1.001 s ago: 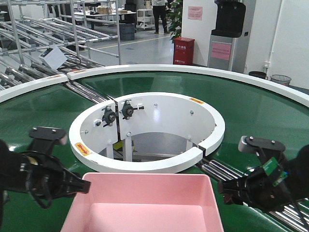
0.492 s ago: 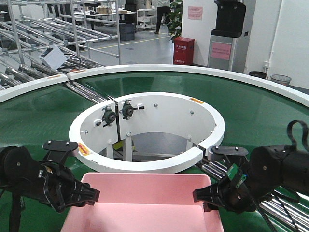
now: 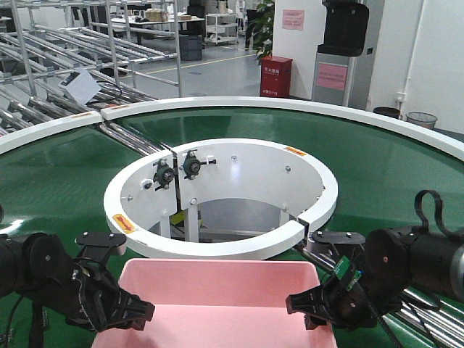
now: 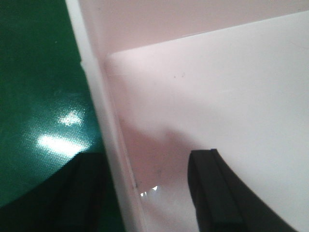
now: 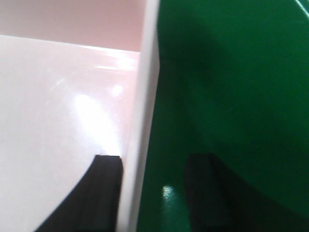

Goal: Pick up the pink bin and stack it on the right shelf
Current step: 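Lower both grippers onto opposite side walls of the pink bin, then close both grippers on the bin walls and lift the bin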

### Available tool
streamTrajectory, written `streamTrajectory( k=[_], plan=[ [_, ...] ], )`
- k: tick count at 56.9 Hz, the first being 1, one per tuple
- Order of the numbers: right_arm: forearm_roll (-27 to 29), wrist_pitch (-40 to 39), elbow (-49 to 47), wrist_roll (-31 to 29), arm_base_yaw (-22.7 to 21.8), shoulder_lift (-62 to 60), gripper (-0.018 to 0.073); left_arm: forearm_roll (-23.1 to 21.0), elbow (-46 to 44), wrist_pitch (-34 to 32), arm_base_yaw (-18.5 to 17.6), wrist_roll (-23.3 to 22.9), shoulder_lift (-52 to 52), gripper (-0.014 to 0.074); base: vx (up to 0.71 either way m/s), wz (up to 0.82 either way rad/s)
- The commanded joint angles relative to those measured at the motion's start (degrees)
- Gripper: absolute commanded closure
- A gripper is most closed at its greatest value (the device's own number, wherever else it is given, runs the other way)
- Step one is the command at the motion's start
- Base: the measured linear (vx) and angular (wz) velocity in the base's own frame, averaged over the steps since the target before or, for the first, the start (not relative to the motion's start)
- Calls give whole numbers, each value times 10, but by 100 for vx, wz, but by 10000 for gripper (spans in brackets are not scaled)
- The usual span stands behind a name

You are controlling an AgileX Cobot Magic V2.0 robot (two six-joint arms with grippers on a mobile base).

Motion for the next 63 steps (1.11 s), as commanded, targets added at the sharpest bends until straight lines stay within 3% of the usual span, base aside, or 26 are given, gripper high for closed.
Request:
streamTrajectory(
  k=[1, 13, 19, 34, 48, 63],
  plan=[
    [-4, -17, -18, -6, -3, -24, 335, -13, -18, -14, -3, -4, -30, 185, 0, 0],
    [-2, -15, -19, -6, -3, -26, 569, -13, -18, -1, -3, -3, -32, 453, 0, 0],
    [-1, -12, -19, -6, -3, -42, 573, -13, -18, 15, -3, -3, -41, 608, 0, 0],
    [0, -9, -19, -5, -2, -146, 569, -13, -18, 25, -3, -5, -154, 602, 0, 0],
    [-3, -1, -19, -3, -1, -248, 569, -13, -18, 34, -3, -37, -284, 601, 0, 0],
    [-3, -7, -19, -3, -1, -296, 568, -13, -18, 43, -3, -53, -323, 601, 0, 0]
  ],
)
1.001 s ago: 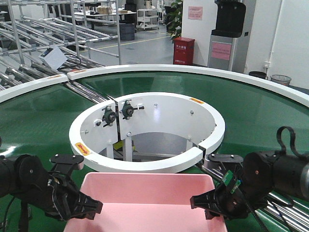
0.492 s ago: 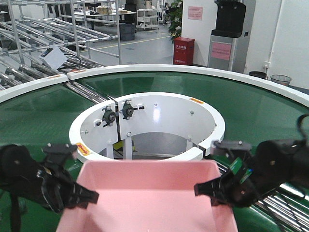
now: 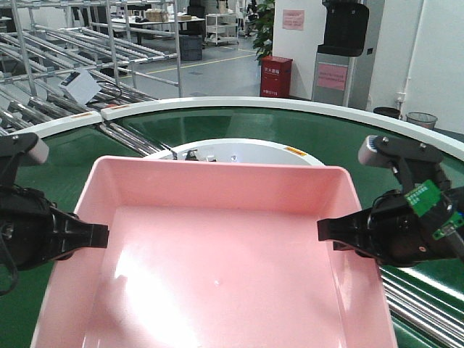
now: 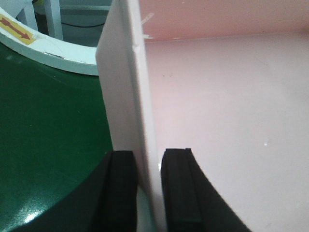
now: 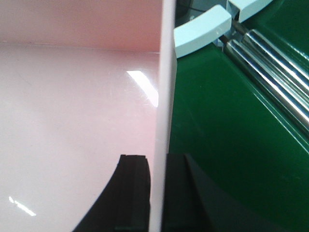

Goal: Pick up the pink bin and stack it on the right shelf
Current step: 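Close both grippers on the bin walls and lift the bin, then hold the pink bin with both grippers while the base turns away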

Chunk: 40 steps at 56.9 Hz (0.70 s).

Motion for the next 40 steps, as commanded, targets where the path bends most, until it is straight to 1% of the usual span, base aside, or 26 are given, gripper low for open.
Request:
streamTrajectory(
  k=[1, 15, 40],
  plan=[
    [-22, -45, -18, -11, -6, -30, 568, -3, -17, -23, 0, 8, -23, 601, 0, 0],
    [-22, -40, -18, -12, -6, -36, 568, -3, -17, 14, 0, 8, -22, 601, 0, 0],
    [-22, -39, -18, -12, -6, -36, 568, -3, -17, 15, 0, 8, -22, 601, 0, 0]
  ],
)
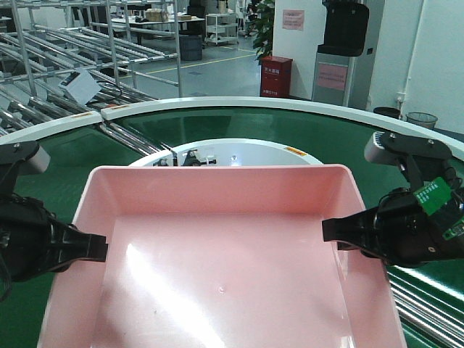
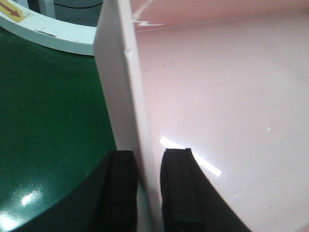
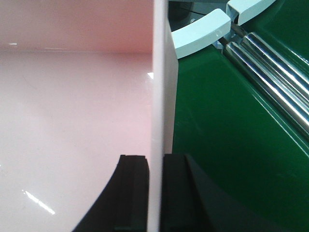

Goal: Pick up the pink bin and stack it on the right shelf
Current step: 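Hold the pink bin with both grippers while the base turns away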

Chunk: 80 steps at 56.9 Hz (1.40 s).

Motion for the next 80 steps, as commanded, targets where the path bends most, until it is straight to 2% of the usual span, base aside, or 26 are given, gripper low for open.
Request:
streamTrajectory(
  k=[1, 37, 80],
  plan=[
    [-21, -51, -18, -8, -6, -22, 568, 0, -17, -26, 0, 11, -21, 601, 0, 0],
    [-21, -51, -18, -8, -6, -22, 568, 0, -17, -26, 0, 11, -21, 601, -6, 1],
    [-21, -50, -18, -8, -6, -22, 568, 0, -17, -20, 0, 11, -21, 601, -30, -8]
  ],
)
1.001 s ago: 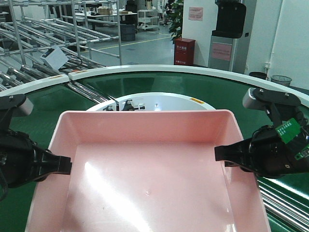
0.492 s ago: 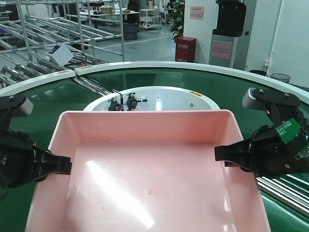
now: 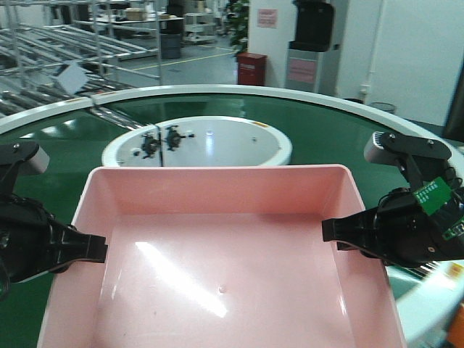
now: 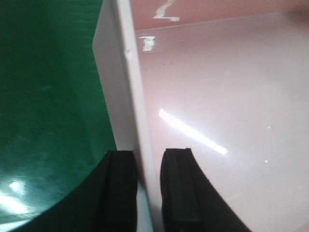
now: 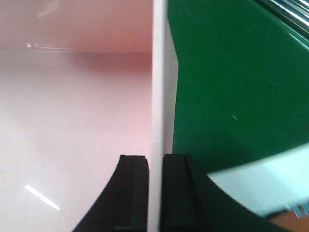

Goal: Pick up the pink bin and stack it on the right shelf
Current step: 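Hold the pink bin with both grippers while the base turns away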

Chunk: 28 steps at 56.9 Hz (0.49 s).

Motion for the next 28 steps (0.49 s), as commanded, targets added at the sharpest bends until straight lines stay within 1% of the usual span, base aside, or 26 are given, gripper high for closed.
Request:
streamTrajectory(
  k=[1, 13, 28],
  plan=[
    [-21, -50, -18, -8, -6, -22, 568, 0, -17, -22, 0, 12, -21, 601, -28, -41],
    [-21, -51, -18, -8, -6, -23, 568, 0, -17, -7, 0, 12, -23, 601, -26, -54],
    [-21, -51, -18, -8, -6, -23, 568, 0, -17, -4, 0, 12, -23, 601, -20, -76]
  ],
)
